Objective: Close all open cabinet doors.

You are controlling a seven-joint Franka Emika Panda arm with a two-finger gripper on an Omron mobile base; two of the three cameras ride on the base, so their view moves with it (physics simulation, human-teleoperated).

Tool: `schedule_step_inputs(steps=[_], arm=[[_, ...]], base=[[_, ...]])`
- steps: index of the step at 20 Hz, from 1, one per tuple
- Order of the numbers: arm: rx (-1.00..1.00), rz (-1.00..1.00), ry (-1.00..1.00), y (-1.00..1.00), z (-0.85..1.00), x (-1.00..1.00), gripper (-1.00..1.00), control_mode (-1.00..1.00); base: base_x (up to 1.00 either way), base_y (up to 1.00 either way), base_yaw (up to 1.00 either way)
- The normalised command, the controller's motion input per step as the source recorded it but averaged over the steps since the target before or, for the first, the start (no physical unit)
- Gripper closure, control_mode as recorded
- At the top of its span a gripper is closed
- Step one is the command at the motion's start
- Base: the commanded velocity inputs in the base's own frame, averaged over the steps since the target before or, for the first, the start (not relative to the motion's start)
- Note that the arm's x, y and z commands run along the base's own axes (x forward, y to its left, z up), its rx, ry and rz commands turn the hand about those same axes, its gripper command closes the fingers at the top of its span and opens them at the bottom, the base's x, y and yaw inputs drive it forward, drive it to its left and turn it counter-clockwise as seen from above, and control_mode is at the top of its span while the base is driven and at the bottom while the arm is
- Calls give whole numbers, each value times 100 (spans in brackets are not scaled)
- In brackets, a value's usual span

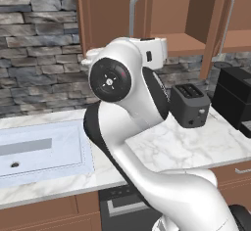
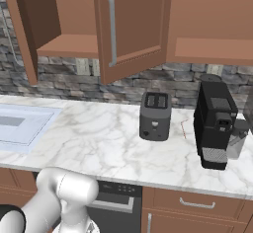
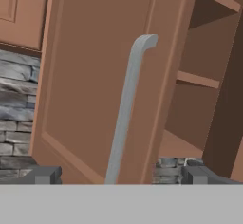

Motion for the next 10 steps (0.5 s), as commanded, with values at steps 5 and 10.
schedule_step_inputs(steps=[5,10], arm=[[-3,-5,1,26,0,14,-100,-100],[-3,-8,3,15,0,20,-100,-100]], base=[[0,0,0],[0,0,0]])
